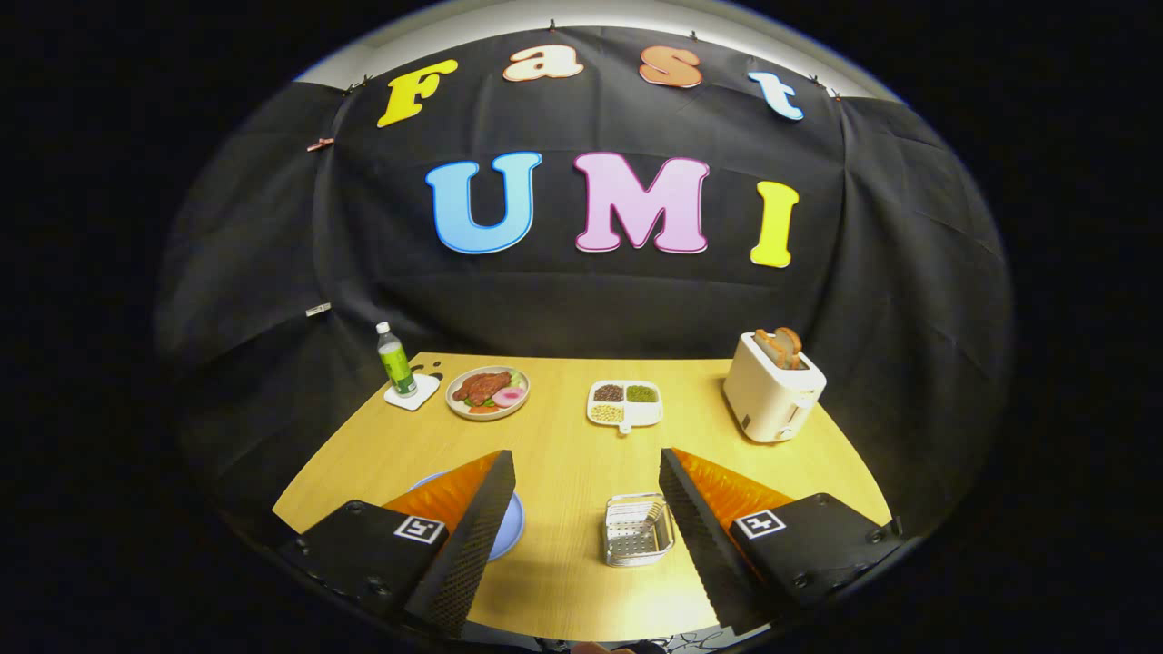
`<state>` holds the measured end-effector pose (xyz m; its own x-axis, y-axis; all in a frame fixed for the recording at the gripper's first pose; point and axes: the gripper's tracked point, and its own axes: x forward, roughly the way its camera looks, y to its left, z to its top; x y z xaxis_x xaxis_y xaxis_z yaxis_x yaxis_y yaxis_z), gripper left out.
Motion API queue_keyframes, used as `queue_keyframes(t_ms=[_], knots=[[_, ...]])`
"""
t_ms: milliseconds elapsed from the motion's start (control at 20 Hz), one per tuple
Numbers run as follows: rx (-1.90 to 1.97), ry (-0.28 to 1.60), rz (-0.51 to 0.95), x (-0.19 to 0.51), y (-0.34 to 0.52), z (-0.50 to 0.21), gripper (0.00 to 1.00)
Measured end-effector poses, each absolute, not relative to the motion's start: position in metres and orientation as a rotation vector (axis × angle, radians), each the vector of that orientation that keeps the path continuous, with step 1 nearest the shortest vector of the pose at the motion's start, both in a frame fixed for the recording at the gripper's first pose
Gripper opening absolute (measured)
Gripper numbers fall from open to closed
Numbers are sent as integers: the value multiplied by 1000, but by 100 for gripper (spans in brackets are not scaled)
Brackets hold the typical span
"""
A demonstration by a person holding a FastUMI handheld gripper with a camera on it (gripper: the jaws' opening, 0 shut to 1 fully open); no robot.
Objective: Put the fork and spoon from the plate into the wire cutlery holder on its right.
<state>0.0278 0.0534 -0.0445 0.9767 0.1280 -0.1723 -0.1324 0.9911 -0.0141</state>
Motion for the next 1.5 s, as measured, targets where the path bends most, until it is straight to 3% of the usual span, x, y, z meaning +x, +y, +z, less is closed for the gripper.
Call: queue_keyframes(t_ms=[900, 1400, 1500], knots=[[-178, 612, 331, 80, 178, -226, 98], [-204, 834, 306, 90, 191, -300, 81], [-193, 863, 287, 96, 192, -308, 69]])
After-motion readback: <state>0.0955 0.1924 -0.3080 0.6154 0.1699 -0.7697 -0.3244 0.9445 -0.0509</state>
